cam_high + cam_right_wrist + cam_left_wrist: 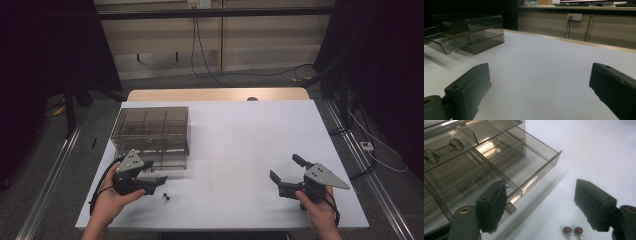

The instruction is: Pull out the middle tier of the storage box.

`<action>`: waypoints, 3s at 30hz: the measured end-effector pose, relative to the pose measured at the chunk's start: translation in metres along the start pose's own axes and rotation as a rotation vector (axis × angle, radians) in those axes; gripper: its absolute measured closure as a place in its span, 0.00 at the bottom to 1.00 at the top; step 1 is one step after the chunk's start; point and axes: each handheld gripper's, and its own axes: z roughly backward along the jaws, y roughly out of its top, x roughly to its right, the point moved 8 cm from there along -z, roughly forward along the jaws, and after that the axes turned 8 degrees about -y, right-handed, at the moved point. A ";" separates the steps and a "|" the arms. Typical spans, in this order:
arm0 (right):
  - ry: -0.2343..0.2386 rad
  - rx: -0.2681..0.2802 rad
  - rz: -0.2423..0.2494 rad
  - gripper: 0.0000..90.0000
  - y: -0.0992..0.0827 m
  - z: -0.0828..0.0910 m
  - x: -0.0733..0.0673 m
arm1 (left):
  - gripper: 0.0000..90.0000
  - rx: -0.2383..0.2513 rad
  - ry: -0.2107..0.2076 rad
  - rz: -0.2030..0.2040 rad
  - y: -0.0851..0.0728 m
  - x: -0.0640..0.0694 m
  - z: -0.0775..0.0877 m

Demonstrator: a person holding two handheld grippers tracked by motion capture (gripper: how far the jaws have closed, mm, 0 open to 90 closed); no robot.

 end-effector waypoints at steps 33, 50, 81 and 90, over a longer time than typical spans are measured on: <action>0.005 0.003 0.001 0.03 0.001 -0.001 -0.001 | 0.14 0.006 -0.031 0.118 -0.017 0.014 -0.007; 0.007 0.004 0.000 0.03 0.001 -0.001 -0.002 | 0.41 -0.030 -0.007 0.086 -0.026 0.009 -0.008; 0.003 0.007 -0.001 0.03 0.002 0.000 -0.001 | 0.71 -0.127 -0.071 0.089 -0.040 0.021 -0.015; 0.003 0.008 -0.003 0.03 0.002 0.000 -0.001 | 0.77 -0.138 -0.073 0.099 -0.042 0.023 -0.017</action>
